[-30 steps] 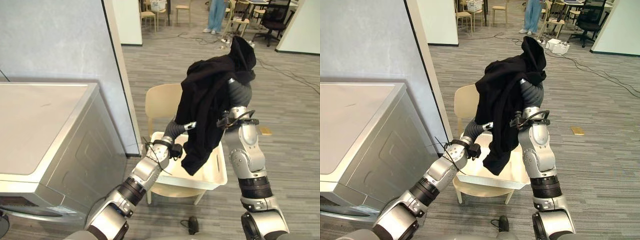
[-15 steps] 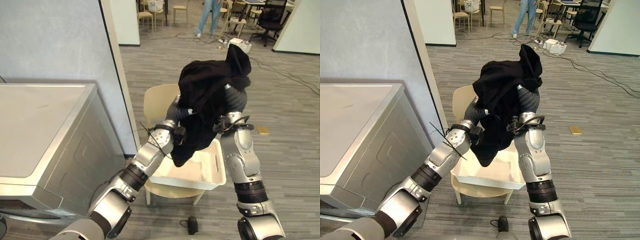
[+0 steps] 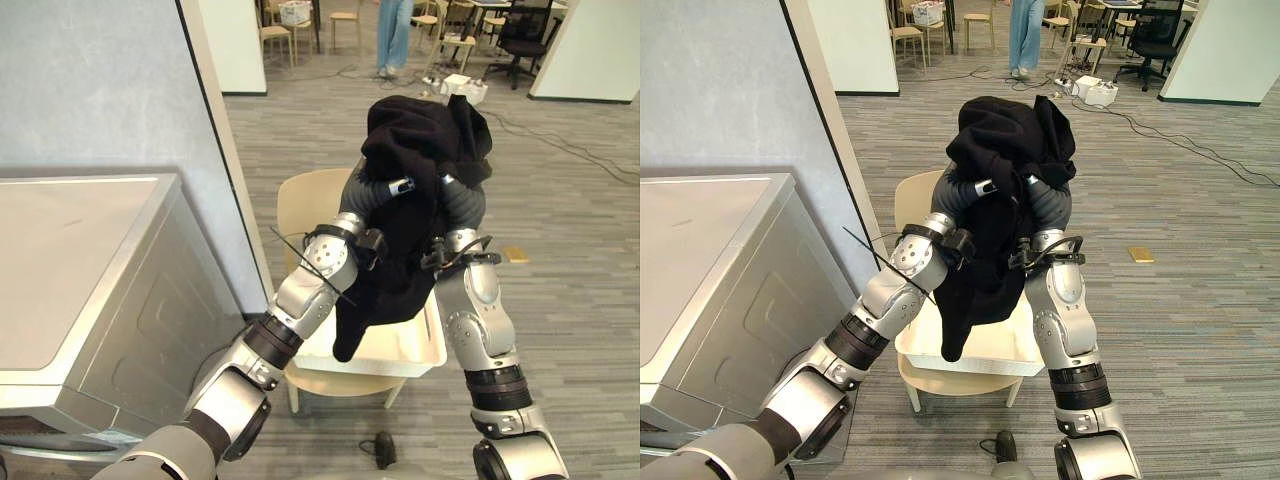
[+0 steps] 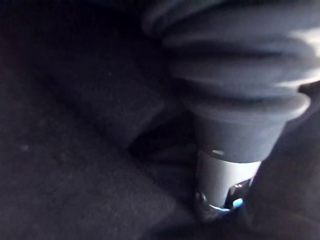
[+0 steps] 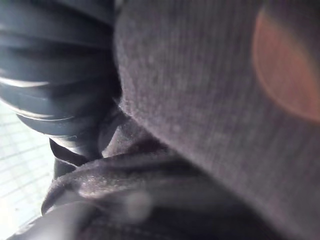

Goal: Pick up the laundry basket with both hands and put the clothes into the washing machine.

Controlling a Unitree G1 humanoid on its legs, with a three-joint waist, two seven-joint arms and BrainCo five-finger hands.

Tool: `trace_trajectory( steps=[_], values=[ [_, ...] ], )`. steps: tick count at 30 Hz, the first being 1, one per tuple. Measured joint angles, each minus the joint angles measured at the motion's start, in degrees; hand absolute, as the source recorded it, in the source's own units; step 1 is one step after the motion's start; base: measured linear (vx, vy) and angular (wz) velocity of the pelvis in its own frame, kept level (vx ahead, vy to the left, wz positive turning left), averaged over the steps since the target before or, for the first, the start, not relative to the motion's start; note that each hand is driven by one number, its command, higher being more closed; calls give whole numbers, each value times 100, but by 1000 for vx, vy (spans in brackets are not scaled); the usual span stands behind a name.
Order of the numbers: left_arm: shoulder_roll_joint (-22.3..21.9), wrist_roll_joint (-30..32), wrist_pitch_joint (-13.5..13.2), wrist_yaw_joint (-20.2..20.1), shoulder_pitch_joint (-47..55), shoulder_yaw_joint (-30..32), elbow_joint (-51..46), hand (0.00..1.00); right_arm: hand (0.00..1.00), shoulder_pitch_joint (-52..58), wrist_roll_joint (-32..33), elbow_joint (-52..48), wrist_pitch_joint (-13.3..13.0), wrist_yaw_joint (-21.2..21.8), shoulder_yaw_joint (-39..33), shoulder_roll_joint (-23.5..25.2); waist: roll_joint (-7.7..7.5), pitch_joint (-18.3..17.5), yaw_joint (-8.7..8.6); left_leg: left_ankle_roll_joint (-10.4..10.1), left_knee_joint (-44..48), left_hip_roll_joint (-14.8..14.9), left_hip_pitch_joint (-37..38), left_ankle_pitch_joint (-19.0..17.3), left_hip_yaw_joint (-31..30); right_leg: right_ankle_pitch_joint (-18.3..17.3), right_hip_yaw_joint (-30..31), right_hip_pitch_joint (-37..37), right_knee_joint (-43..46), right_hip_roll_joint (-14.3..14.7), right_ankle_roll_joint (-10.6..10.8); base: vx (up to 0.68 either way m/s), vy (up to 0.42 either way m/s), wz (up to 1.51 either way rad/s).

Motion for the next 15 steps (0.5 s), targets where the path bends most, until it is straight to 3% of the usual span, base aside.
trace_trajectory(
  steps=[5,15],
  values=[
    [-5,2,0,18,1,158,-33,100,100,126,-1,0,-75,79,56,1,124,-78,-5,-6,-4,2,8,-5,7,-1,3,-1,0,4,0,0,0,0],
    [-124,0,-1,5,0,186,-33,100,100,131,0,0,-76,72,157,28,149,-95,-16,-14,-3,6,15,-9,8,-1,4,2,-1,8,-2,0,0,0]
  ],
)
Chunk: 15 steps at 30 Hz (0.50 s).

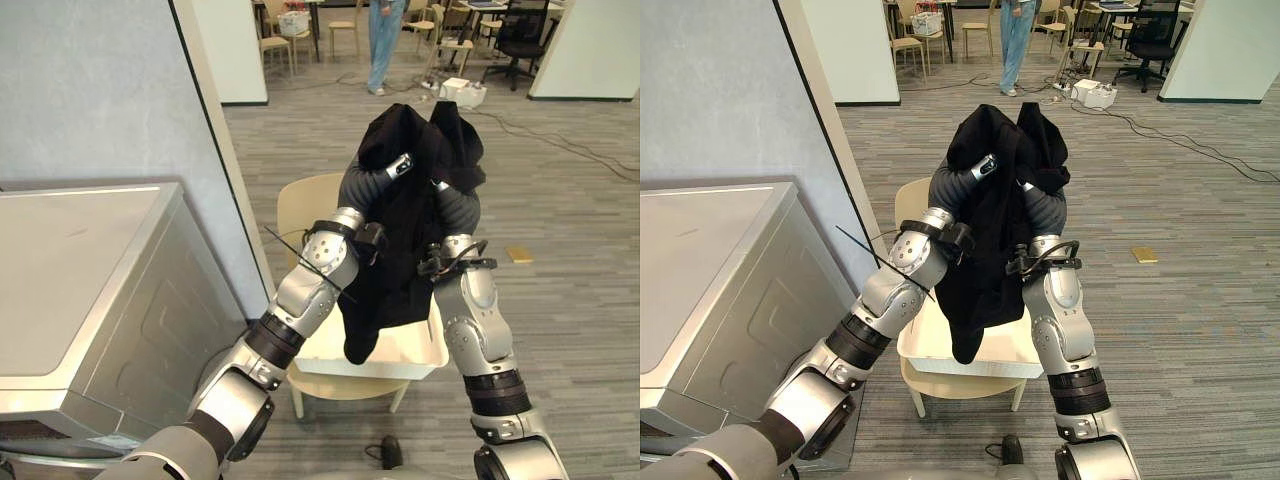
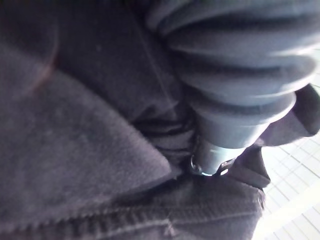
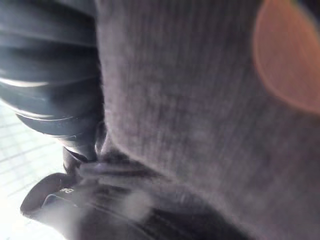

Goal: Pick up the laundry basket with both hands and put the clothes into the washing machine.

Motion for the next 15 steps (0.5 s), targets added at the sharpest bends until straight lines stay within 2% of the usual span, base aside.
trace_trajectory(
  steps=[1,2,15],
  values=[
    [0,0,0,-2,0,-1,0,100,100,0,-1,0,0,-1,1,30,8,-5,0,4,0,0,0,3,0,1,0,0,0,0,0,0,0,0],
    [0,-1,0,-4,0,-3,1,100,0,0,0,0,0,-2,0,62,14,-9,1,6,-1,0,0,4,0,1,-1,0,0,0,1,0,0,0],
    [12,5,8,-28,38,2,193,100,0,320,-7,-112,2,-18,-159,89,16,-11,22,9,0,0,11,6,-7,20,-5,18,1,-3,30,0,0,0]
  ],
)
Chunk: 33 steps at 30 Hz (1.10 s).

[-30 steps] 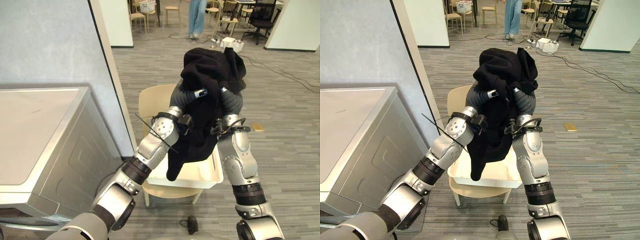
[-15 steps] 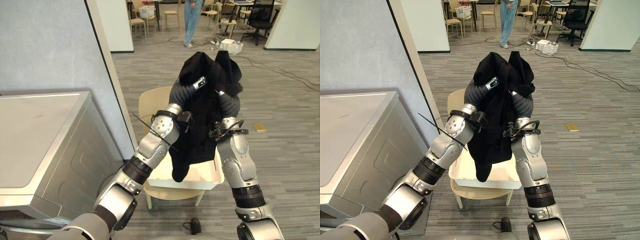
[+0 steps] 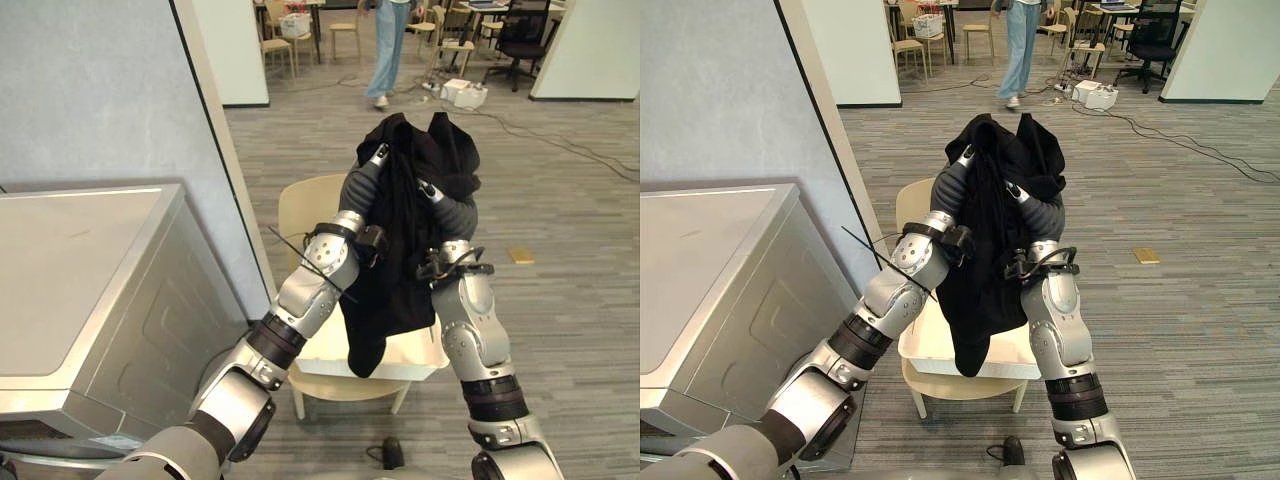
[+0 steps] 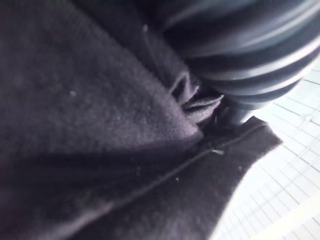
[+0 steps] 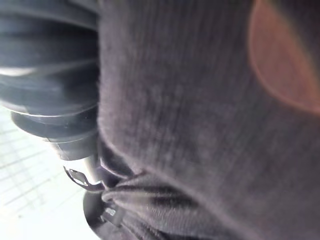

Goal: Pick up the laundry basket with both hands and put the clothes into the washing machine.

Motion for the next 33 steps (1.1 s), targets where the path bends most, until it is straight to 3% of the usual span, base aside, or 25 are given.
trace_trajectory(
  steps=[6,11,16,24,29,33],
  values=[
    [96,5,5,-11,590,556,-67,100,0,854,-218,-370,1,-13,-713,128,9,-5,-16,-4,-14,1,77,-7,-2,-13,-3,77,-1,2,9,0,0,0],
    [522,2,-4,-14,1628,1737,-858,100,0,1798,-245,-363,45,-110,-1914,111,67,-27,-60,-28,-20,5,89,-64,1,-43,-1,88,-19,6,-14,0,0,0],
    [630,-4,-25,-168,2706,2729,-1701,100,0,2368,-926,-311,250,-154,-2855,121,101,-45,-123,-10,-75,6,62,-78,18,-57,6,68,-23,10,-9,0,0,0],
    [-19,-287,-26,-553,4950,3280,-2872,100,0,3591,-1121,-227,484,-172,-3358,1016,237,-134,-68,19,-49,45,80,-115,34,-136,-85,147,-2,12,7,3,0,4],
    [-343,-415,-25,-812,5891,3387,-3173,100,0,4170,-1140,-173,502,-255,-3390,1186,262,-129,67,64,137,108,117,-275,9,-212,-208,332,0,32,5,-7,-4,9],
    [-533,-422,16,-1003,6673,3437,-3159,100,0,4524,-1108,536,559,-265,-3407,1327,286,-132,216,54,228,156,101,-378,27,-235,-481,399,1,-3,17,-15,-2,5]
  ],
)
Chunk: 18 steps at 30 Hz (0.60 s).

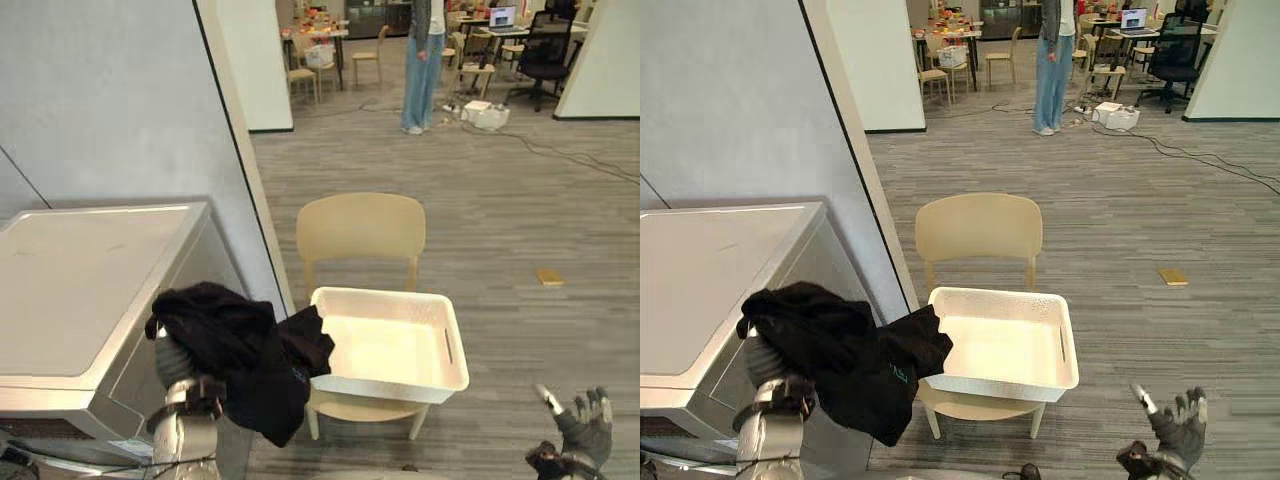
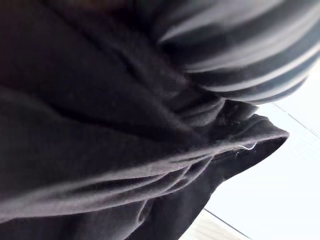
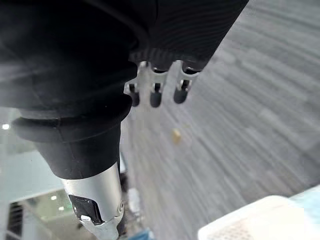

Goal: Pick up the laundry basket with both hands and put the clothes into the washing machine.

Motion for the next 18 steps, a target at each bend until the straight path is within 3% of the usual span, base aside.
trace_trajectory(
  steps=[2,7,12,15,18],
  values=[
    [-67,2,10,-40,138,36,110,100,0,40,-3,376,99,1,-16,20,6,4,11,2,1,28,-26,2,21,-1,-119,25,0,-15,0,-16,-8,21],
    [-126,21,73,-108,128,462,1717,100,0,-72,-36,1749,235,7,-211,-11,50,16,51,10,7,45,-7,8,76,-36,-267,137,1,-67,13,-7,1,15],
    [32,539,291,71,-528,1304,4911,100,0,-575,-31,3518,352,6,-212,-226,-28,34,133,36,-2,16,79,25,70,-102,-368,291,0,-132,57,11,13,9],
    [75,831,373,129,-959,1974,6327,100,0,-906,-31,4248,352,10,-250,-280,-124,35,165,32,-24,-28,82,17,72,-125,-394,308,0,-184,84,9,26,8],
    [38,1002,396,126,-1181,2456,7004,100,0,-1125,-6,4635,348,17,-429,-261,-177,64,250,52,-62,-69,97,14,79,-146,-389,305,0,-224,109,12,10,0]
  ],
)
